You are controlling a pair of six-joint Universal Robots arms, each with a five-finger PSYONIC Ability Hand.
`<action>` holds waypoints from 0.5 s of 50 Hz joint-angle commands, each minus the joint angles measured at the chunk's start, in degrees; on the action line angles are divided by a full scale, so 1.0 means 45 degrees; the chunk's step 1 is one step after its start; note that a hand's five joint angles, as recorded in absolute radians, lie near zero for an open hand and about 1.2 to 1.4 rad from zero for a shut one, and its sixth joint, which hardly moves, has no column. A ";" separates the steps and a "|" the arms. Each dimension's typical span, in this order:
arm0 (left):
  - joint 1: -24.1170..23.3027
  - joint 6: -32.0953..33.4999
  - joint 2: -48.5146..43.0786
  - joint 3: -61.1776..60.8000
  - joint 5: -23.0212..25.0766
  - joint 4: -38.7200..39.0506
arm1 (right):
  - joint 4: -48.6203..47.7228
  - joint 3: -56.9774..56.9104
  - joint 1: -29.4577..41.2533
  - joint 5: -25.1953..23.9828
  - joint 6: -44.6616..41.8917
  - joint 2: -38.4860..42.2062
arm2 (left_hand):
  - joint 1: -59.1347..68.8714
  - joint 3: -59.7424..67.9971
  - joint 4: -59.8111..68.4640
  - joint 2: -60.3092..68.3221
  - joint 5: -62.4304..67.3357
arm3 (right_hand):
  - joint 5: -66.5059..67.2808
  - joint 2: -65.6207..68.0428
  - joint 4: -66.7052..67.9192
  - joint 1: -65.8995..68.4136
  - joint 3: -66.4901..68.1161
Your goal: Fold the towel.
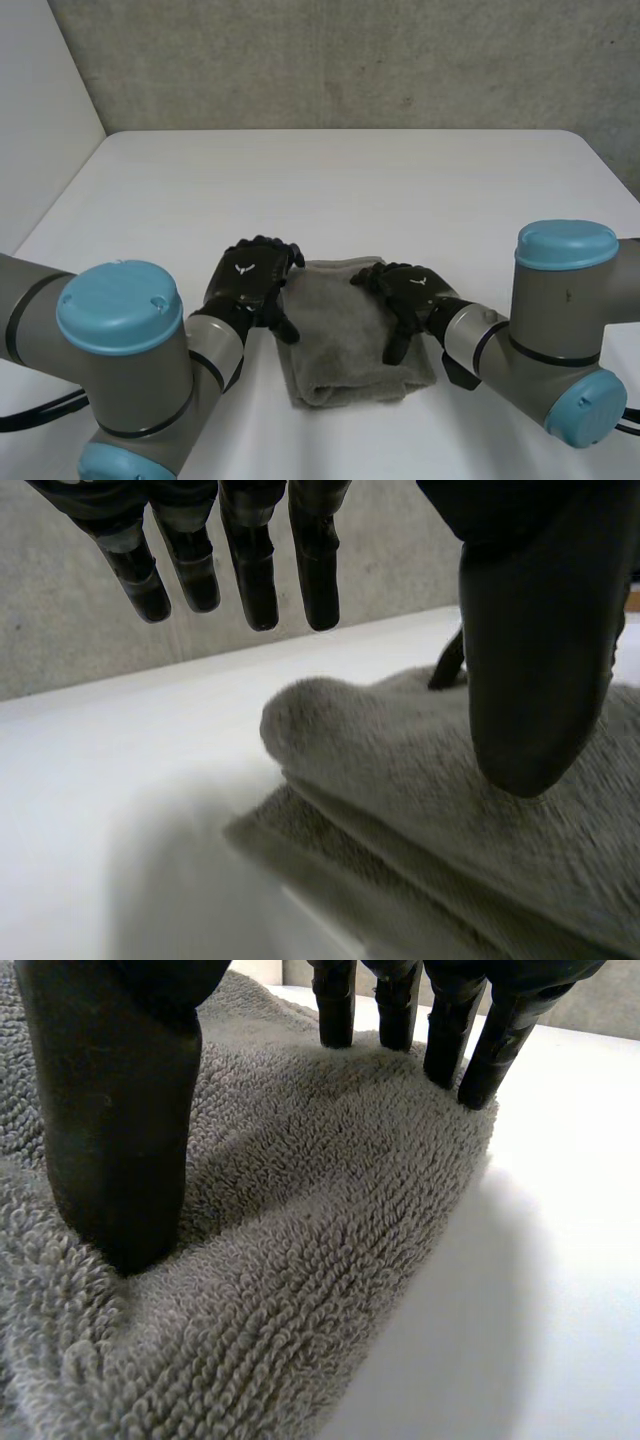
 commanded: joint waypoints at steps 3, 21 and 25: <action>-0.0425 -0.0437 -0.0289 0.1068 0.0010 -0.0037 | -0.0038 0.0274 0.0032 0.0113 -0.0020 -0.0315 | -0.1005 -0.0569 -0.0708 -0.0314 0.0070 | -0.0792 -0.0991 -0.0677 -0.0677 -0.0414; -0.1050 -0.1746 -0.2574 0.1830 -0.1257 -0.1150 | -0.0116 0.0547 0.0013 0.0660 -0.0078 -0.0862 | -0.0931 -0.0569 -0.0708 -0.0239 0.0145 | -0.0792 -0.0991 -0.0677 -0.0677 -0.0414; -0.1050 -0.1746 -0.2438 0.1772 -0.1415 -0.1208 | -0.0116 0.0723 0.0013 0.0661 -0.0098 -0.1135 | -0.0931 -0.0569 -0.0708 -0.0239 0.0145 | -0.0792 -0.0991 -0.0677 -0.0677 -0.0414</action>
